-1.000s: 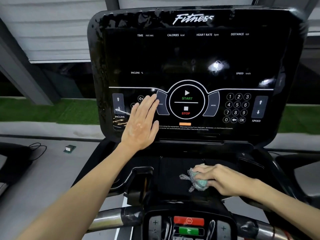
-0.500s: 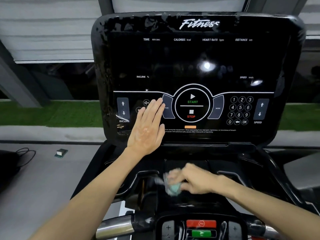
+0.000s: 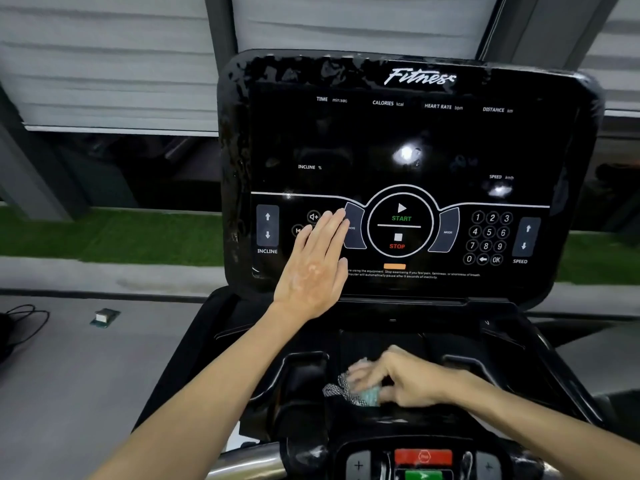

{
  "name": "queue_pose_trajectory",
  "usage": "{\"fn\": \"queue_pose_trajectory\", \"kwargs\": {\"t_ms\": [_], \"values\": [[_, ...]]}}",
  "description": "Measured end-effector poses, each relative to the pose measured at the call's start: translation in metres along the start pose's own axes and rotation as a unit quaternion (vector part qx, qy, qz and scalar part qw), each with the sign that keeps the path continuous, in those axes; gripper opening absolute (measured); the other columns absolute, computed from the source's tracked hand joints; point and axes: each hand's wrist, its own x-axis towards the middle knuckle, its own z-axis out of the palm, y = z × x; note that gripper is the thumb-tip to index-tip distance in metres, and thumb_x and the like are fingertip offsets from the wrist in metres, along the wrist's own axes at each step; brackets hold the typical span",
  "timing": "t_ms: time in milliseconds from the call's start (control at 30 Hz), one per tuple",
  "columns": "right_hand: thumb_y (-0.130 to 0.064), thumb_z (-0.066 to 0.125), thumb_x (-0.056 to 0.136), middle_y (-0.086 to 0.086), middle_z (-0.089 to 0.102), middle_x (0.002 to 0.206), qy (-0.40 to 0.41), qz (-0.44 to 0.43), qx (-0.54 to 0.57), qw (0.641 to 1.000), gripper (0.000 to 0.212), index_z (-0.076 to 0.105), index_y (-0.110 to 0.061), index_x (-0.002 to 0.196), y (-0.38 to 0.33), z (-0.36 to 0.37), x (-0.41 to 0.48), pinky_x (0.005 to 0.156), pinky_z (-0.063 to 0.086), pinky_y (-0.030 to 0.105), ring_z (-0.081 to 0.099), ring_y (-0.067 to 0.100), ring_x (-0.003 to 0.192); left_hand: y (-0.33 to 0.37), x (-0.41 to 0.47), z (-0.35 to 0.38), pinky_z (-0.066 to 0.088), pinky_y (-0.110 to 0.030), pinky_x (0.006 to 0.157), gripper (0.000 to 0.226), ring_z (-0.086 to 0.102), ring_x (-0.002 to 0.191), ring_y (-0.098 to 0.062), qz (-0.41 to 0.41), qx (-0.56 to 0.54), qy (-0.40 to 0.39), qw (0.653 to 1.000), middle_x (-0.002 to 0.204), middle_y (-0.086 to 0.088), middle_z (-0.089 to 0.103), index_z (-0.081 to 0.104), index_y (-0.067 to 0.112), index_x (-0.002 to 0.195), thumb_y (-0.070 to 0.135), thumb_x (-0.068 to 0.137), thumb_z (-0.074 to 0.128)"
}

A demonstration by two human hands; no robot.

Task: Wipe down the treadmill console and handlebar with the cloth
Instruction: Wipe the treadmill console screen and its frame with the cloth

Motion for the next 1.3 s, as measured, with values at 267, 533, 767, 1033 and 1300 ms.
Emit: {"fn": "queue_pose_trajectory", "kwargs": {"t_ms": [267, 533, 767, 1033, 1300], "values": [[-0.008, 0.061, 0.092, -0.004, 0.058, 0.136, 0.132, -0.018, -0.027, 0.991, 0.036, 0.064, -0.016, 0.127, 0.010, -0.007, 0.025, 0.113, 0.032, 0.023, 0.043, 0.000, 0.132, 0.005, 0.003, -0.003, 0.024, -0.042, 0.118, 0.057, 0.025, 0.146, -0.025, 0.010, -0.023, 0.004, 1.000, 0.157, -0.012, 0.029, 0.035, 0.000, 0.147, 0.020, 0.095, 0.046], [0.000, 0.057, 0.091, -0.003, 0.053, 0.140, 0.028, -0.053, -0.013, 0.998, 0.042, 0.064, -0.018, 0.128, 0.029, -0.023, 0.008, 0.115, 0.026, 0.018, 0.039, 0.000, 0.135, 0.063, 0.041, 0.006, 0.020, -0.039, 0.119, 0.056, 0.024, 0.146, -0.024, 0.041, -0.073, 0.016, 0.996, 0.156, -0.010, 0.032, 0.035, 0.001, 0.146, 0.020, 0.094, 0.042], [0.004, 0.057, 0.091, 0.000, 0.059, 0.135, -0.004, -0.163, -0.029, 0.986, 0.038, 0.064, -0.013, 0.124, 0.041, -0.006, -0.018, 0.114, 0.032, 0.031, 0.046, 0.011, 0.133, 0.097, 0.061, 0.026, 0.022, -0.040, 0.119, 0.056, 0.024, 0.146, -0.025, 0.033, -0.065, 0.008, 0.997, 0.155, -0.011, 0.032, 0.034, 0.000, 0.147, 0.018, 0.094, 0.043], [-0.007, 0.053, 0.095, 0.001, 0.053, 0.142, 0.083, -0.140, -0.053, 0.985, 0.038, 0.059, -0.017, 0.131, 0.070, -0.023, -0.015, 0.114, 0.031, 0.028, 0.041, 0.011, 0.136, 0.103, 0.058, 0.034, 0.009, -0.034, 0.120, 0.058, 0.020, 0.148, -0.024, 0.006, -0.029, 0.011, 0.999, 0.158, -0.009, 0.028, 0.030, 0.003, 0.149, 0.018, 0.094, 0.043], [-0.012, 0.049, 0.094, 0.000, 0.051, 0.143, 0.137, -0.116, -0.102, 0.978, 0.040, 0.057, -0.016, 0.133, 0.078, -0.036, -0.026, 0.113, 0.028, 0.017, 0.043, 0.013, 0.135, 0.106, 0.057, 0.034, 0.004, -0.031, 0.120, 0.061, 0.018, 0.148, -0.022, -0.010, -0.013, 0.009, 1.000, 0.158, -0.008, 0.028, 0.031, 0.004, 0.149, 0.016, 0.091, 0.046]]}}
